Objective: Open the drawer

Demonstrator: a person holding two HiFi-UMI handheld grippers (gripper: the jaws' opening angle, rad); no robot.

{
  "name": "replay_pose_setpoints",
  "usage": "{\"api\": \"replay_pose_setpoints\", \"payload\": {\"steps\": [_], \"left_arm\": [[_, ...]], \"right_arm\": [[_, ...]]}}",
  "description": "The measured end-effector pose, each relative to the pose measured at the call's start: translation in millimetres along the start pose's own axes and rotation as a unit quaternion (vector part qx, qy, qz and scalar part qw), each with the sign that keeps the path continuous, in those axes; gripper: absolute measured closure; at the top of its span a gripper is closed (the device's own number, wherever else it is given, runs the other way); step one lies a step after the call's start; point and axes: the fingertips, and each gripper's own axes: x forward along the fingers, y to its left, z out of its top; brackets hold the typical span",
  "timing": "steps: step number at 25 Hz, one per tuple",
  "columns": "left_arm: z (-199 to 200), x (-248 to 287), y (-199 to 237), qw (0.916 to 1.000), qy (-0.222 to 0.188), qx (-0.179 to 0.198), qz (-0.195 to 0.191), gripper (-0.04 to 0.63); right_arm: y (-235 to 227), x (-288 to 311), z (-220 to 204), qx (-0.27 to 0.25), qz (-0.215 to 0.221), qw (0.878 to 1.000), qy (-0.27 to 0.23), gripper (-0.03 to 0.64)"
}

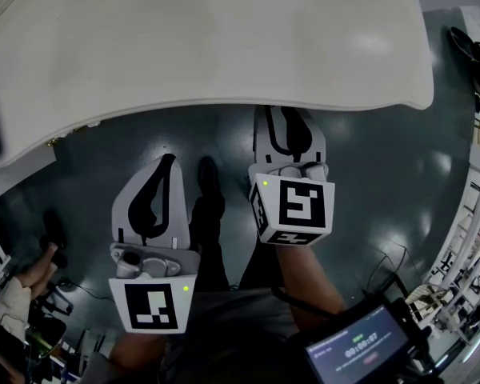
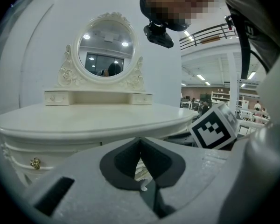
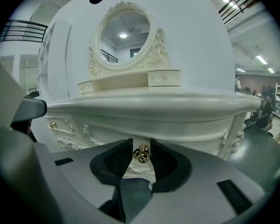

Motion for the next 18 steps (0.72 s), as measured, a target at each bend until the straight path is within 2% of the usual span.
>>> {"api": "replay_pose_setpoints", "payload": {"steps": [3, 10, 18], "left_arm": [[0.1, 0.3, -1.9, 1.0, -0.001, -0.001, 0.001, 0.584], [-0.4, -0.6, 2.5, 1.0, 0.003, -0.001, 0.004, 0.584], [-3.8, -1.4, 1.2, 1.0, 0.004, -0.003, 0.005, 0.584]], "right_arm": [[-0.5, 2.9, -6.5, 0.009, 0.009, 1.0, 0.015, 0.463], [-3.9, 3.1, -3.7, 0.016, -0.009, 1.0, 0.012, 0.474], [-4.1, 2.1, -4.8, 0.018, -0.006, 1.0, 0.007, 0.502]]}}
